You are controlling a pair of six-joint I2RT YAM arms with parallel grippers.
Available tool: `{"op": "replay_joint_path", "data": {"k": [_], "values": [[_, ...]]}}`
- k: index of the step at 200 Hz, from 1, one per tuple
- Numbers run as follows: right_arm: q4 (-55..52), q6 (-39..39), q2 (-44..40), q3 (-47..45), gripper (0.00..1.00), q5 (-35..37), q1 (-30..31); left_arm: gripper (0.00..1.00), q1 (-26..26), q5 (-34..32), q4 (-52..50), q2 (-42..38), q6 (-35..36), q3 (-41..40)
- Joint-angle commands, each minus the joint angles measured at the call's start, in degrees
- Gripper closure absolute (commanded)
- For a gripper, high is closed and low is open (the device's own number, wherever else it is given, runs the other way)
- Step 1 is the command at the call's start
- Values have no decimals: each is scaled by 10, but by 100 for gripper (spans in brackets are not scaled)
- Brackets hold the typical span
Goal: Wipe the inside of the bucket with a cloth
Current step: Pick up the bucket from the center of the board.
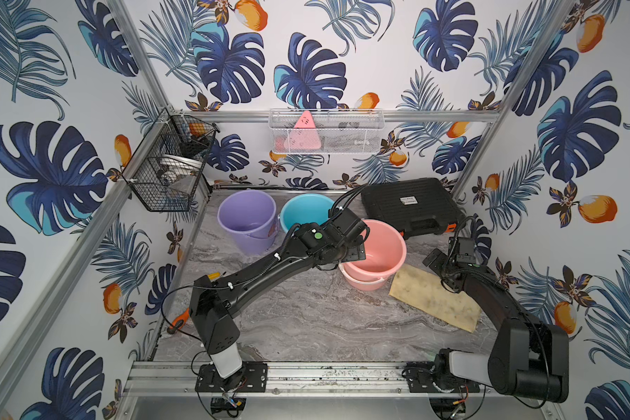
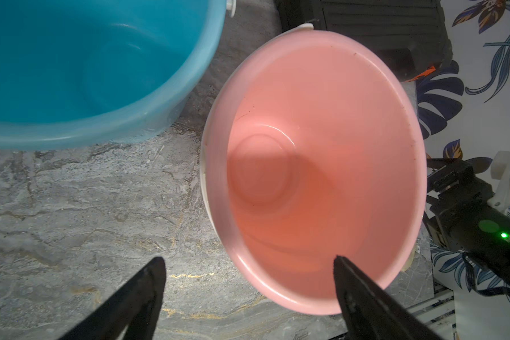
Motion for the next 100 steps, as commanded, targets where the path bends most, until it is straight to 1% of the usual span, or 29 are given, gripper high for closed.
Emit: {"op": "replay_joint_path", "data": {"k": [1, 26, 50, 74, 89, 100], "values": [[-10, -1, 8, 8, 0, -26, 0, 10, 1, 6, -23, 25, -19, 25], [-15, -5, 15, 8, 0, -28, 0, 14, 1, 7, -37, 53, -23, 38], [-8, -2, 7, -8, 0, -28, 0, 16, 6, 23, 8, 51, -49, -9], [1, -2, 5, -20, 0, -30, 0, 19, 7, 14, 7, 58, -53, -12], [-1, -4, 10, -19, 0, -32, 0, 23, 7, 9, 13, 59, -52, -12], [-1, -5, 13, -19, 0, -32, 0, 28, 8, 6, 14, 62, -51, -12]]}}
